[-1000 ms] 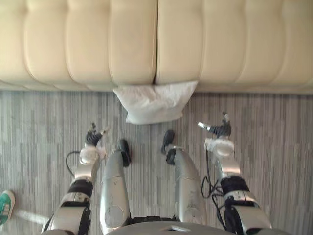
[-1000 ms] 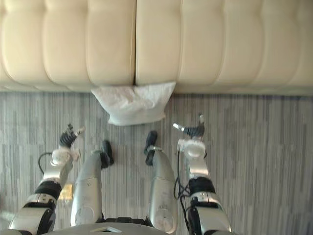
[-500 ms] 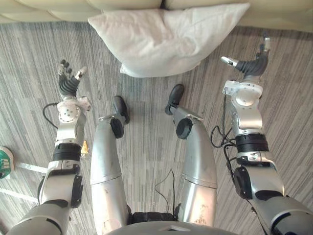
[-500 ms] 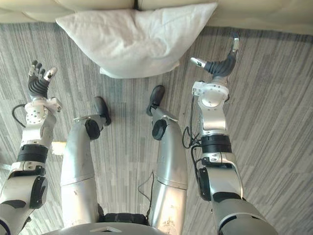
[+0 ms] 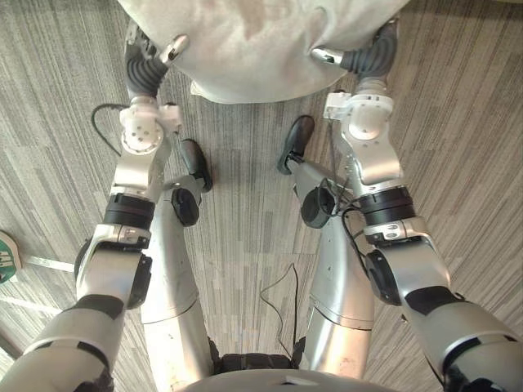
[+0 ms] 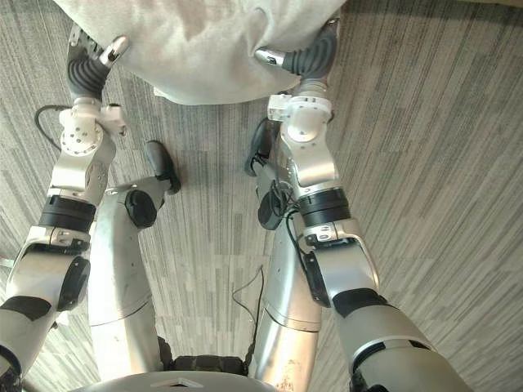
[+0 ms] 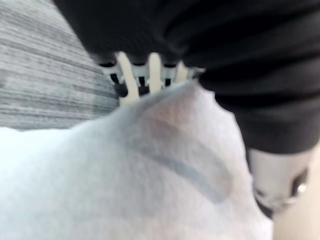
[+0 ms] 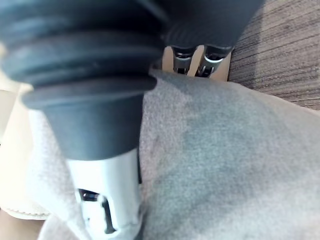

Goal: Pick up cushions and gather them together orderly.

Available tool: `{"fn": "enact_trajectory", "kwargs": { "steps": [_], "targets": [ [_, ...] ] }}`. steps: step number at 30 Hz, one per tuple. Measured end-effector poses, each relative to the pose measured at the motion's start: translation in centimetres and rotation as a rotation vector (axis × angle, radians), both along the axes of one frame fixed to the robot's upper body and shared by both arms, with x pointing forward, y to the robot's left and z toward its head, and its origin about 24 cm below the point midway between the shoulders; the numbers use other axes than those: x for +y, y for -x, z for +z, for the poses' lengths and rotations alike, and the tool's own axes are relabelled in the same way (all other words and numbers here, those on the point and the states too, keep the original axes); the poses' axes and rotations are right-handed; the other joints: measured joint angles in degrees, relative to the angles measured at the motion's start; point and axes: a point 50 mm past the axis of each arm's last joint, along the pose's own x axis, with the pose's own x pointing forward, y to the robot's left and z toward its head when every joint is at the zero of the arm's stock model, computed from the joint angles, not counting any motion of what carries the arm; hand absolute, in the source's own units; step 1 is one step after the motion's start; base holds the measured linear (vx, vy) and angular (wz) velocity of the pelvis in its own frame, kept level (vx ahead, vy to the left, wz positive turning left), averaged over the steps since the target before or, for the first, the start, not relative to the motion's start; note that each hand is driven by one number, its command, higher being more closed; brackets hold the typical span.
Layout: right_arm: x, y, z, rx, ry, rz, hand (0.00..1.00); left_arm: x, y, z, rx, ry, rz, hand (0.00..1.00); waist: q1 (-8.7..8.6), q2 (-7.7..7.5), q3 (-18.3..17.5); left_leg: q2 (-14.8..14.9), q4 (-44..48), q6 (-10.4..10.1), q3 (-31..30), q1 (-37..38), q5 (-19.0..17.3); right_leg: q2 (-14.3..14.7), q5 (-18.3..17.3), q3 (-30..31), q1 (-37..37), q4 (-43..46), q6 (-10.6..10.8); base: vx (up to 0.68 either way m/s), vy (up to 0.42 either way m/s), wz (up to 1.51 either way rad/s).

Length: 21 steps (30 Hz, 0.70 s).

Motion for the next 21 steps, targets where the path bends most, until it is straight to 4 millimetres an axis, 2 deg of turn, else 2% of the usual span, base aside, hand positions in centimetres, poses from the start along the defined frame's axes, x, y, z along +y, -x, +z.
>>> {"fn": "enact_trajectory", "kwargs": {
  "steps": [6, 10, 13, 18, 21],
  "targets": [
    [-0.1, 0.0, 0.1, 0.002, -0.025, 0.014, 1.00, 0.6, 0.1, 0.7, -0.018, 0.018, 0.051, 1.00, -0.64, 0.12, -0.1, 0.3, 0.2, -0.3, -0.3, 0.3, 0.2, 0.6, 0.9, -0.1, 0.7, -0.1, -1.5, -0.01, -0.013, -0.03],
    [-0.3, 0.0, -0.8, 0.027, -0.033, 0.015, 1.00, 0.5, 0.1, 0.7, -0.020, 0.025, 0.057, 1.00, -0.50, 0.12, -0.2, 0.4, 0.0, -0.4, -0.4, 3.1, 0.1, 1.0, 0.7, -0.1, 3.5, -1.1, -1.1, -0.04, -0.021, -0.04],
    [-0.1, 1.0, -1.1, -0.004, -0.038, 0.041, 1.00, 0.1, 0.9, 1.2, -0.065, 0.030, 0.033, 1.00, -0.46, 0.22, -0.3, 0.4, -1.8, -0.5, -0.2, 7.0, 0.1, 1.7, 1.0, -0.1, 7.7, -3.7, -0.9, -0.04, -0.019, -0.10],
    [0.2, 1.8, -2.4, -0.004, -0.058, 0.067, 1.00, -1.1, 2.1, 0.0, -0.087, 0.072, -0.020, 1.00, -0.73, 0.24, -0.4, 0.3, -5.6, -1.0, 0.5, 15.1, 0.3, 2.5, 1.4, -0.4, 15.7, -7.6, -1.1, 0.00, -0.021, -0.03],
    [-0.2, 2.6, -4.2, 0.024, -0.062, 0.068, 1.00, -2.0, 3.2, -2.2, -0.065, 0.103, -0.059, 1.00, -0.69, 0.34, -1.5, 0.0, -9.2, -1.4, 1.1, 22.9, 0.4, 2.9, 1.7, -1.1, 23.4, -10.7, -1.6, 0.03, -0.068, 0.00]
  ]
}}
